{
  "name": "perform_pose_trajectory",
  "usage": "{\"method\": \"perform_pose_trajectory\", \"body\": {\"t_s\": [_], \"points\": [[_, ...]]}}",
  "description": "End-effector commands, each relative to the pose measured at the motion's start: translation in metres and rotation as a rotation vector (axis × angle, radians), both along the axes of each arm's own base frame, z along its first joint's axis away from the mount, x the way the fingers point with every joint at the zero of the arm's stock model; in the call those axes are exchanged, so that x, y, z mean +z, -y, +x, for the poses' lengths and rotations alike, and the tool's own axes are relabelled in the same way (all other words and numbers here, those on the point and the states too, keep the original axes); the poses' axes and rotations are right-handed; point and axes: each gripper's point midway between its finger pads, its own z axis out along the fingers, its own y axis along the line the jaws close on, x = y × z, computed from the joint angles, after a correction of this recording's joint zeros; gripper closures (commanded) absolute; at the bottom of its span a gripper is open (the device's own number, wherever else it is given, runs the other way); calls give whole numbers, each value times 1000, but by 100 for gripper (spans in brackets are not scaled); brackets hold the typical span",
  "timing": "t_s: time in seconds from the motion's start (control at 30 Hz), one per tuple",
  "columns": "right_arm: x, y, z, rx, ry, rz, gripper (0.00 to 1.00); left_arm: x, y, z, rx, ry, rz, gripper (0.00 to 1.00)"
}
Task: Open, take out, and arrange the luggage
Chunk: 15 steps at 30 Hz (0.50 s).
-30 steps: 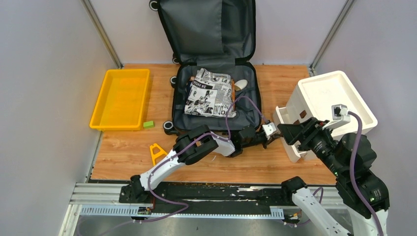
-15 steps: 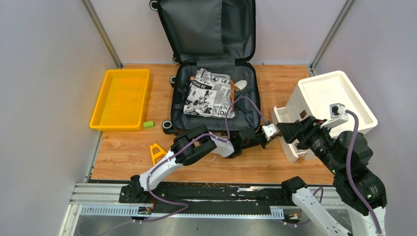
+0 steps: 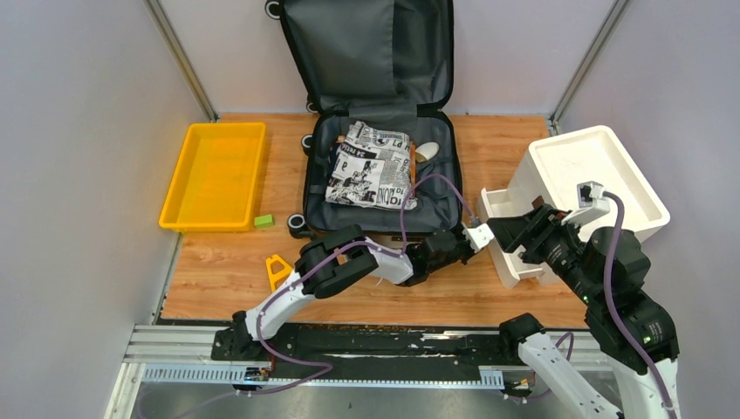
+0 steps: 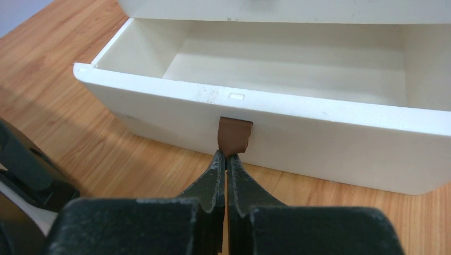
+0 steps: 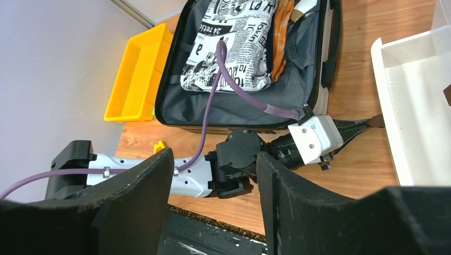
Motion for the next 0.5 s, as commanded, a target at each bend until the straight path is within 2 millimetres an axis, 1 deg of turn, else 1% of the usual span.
{"method": "perform_pose_trajectory", "body": {"t_s": [0.0,0.03,0.07,0.1,0.13,0.17,0.2,0.23,0.27,0.3,0.33,0.37,0.4,0.43,0.47], "points": [[3,-5,9,6,10,12,41,65,-10,16,84,97,-82,100],[1,-5,10,1,4,8,41,64,-10,14,75,96,-78,100],[-1,-4,12,-5,0,3,41,68,-10,12,69,99,-86,93],[-2,-4,13,-8,-2,-3,41,66,-12,9,68,92,-82,88],[-2,-3,14,-13,-3,-7,41,73,-12,7,65,94,-91,76],[-3,-2,15,-17,-4,-10,41,71,-15,3,59,91,-83,61],[-4,-2,16,-20,-8,-11,41,81,-16,-1,53,97,-96,54],[-2,-2,17,-22,-7,-11,40,77,-20,-5,45,92,-83,44],[0,-2,18,-22,-3,-10,40,91,-21,-12,15,102,-99,40],[2,-4,19,-14,3,-9,40,86,-27,-17,0,94,-87,34],[6,-5,20,-8,13,-5,39,90,-34,-23,-7,78,-97,32],[9,-7,21,-6,19,-1,39,95,-38,-25,-8,70,-114,25],[14,-7,23,-8,30,5,39,101,-47,-30,-5,47,-129,12],[16,-8,26,-12,38,9,39,103,-52,-32,-3,35,-138,3],[20,-9,30,-14,47,12,39,112,-63,-36,3,15,-157,2]]}}
